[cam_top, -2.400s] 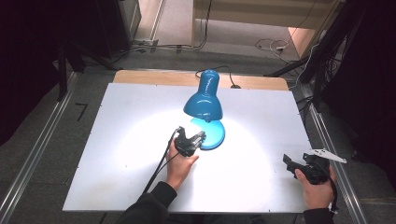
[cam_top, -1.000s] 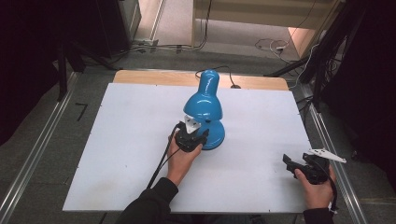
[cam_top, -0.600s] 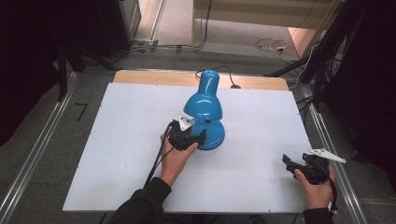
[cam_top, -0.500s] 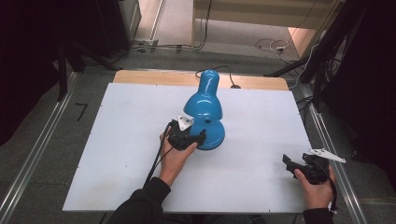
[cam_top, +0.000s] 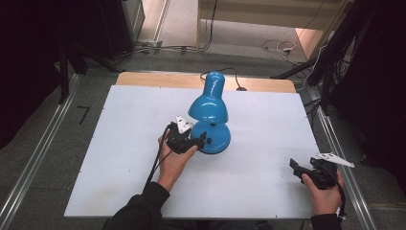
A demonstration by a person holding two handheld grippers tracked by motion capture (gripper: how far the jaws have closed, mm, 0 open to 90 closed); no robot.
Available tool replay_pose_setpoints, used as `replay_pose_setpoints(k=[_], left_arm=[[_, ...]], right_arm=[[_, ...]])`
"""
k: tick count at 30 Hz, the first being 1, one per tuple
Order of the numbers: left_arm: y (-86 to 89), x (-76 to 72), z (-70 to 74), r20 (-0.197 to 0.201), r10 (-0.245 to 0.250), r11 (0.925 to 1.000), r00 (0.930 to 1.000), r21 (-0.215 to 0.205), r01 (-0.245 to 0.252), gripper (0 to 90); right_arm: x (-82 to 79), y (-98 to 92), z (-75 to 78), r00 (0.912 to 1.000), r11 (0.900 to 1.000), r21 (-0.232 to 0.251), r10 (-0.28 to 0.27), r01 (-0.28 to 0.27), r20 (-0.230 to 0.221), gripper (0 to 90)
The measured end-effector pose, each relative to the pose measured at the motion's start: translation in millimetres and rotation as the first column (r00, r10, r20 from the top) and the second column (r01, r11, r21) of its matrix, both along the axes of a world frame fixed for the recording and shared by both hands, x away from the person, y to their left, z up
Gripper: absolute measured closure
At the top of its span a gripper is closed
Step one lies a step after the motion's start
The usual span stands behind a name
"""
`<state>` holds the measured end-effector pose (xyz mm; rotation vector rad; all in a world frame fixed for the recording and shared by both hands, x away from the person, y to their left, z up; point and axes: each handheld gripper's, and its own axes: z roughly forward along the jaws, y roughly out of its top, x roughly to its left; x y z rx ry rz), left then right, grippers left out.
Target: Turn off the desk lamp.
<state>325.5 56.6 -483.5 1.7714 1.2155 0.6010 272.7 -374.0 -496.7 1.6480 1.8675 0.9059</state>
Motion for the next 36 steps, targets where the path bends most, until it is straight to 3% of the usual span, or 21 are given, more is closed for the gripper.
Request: replay_pose_setpoints(k=[17,36], left_arm=[[43.1,-10.7,-2.1,-0.028,0.051,0.9975,0.9983,-0.046,-0.053,24.7],[91.3,-33.2,-6.0,-0.05,0.117,0.9915,0.9919,-0.053,-0.119,23.4]], right_arm=[[-0.1,0.5,-0.4,1.0,1.0,-0.004,0.001,-0.001,-0.001,16.5],[-0.5,-0.4,-0.3,1.0,1.0,0.004,0.003,-0.003,-0.001,16.5]])
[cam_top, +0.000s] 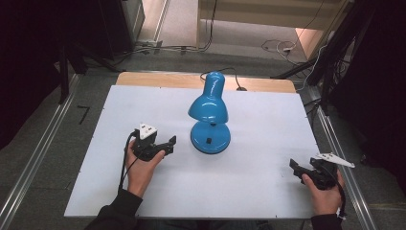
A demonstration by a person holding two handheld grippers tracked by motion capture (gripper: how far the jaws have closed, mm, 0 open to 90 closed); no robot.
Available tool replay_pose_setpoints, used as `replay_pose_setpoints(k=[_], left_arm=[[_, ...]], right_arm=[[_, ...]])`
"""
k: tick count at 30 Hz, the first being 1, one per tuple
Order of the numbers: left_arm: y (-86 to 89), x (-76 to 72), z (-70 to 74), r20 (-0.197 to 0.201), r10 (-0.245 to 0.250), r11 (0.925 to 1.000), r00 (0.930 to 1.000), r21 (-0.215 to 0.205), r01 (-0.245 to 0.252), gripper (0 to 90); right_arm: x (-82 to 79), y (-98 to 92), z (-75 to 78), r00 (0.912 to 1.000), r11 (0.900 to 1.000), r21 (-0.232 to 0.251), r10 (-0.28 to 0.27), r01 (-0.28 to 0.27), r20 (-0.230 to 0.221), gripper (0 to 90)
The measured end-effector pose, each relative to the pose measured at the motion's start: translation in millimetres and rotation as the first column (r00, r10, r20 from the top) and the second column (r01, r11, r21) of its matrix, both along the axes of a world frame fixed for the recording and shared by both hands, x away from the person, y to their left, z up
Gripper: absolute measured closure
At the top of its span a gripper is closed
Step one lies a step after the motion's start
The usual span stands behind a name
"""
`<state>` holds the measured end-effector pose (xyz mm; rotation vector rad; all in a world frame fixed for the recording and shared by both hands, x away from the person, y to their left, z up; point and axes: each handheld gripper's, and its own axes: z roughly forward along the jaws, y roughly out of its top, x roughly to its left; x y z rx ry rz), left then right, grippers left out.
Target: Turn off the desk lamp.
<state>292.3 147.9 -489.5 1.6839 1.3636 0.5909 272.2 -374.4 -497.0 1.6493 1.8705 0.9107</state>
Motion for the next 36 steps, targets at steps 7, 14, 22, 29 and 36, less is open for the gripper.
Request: replay_pose_setpoints(k=[7,14,22,29,36], left_arm=[[16.8,-9.4,-0.1,-0.011,0.021,0.9996,0.9997,-0.021,-0.022,23.2],[30.4,-21.7,1.8,-0.008,0.033,0.9988,0.9994,-0.035,-0.033,23.0],[47.0,-35.3,1.6,-0.009,0.053,0.9974,0.9985,-0.048,-0.054,22.5],[69.9,-49.6,-1.4,-0.007,0.1,0.995,0.995,-0.001,-0.1,22.5],[103.0,-63.0,-10.4,-0.035,0.187,0.982,0.9817,0.034,-0.186,22.4]], right_arm=[[-0.1,0.5,-0.3,1.0,1.0,-0.001,0.002,-0.002,0.0,16.5],[-0.1,0.2,-0.7,1.0,1.0,0.0,0.0,0.0,-0.003,16.5],[-0.3,-0.2,-0.7,1.0,1.0,0.001,-0.002,0.002,-0.007,16.5],[-0.4,-0.9,-1.0,0.9999,1.0,0.001,-0.007,0.007,-0.008,16.5],[1.9,-4.5,-5.7,0.9995,1.0,-0.013,-0.022,0.022,-0.022,16.1]])
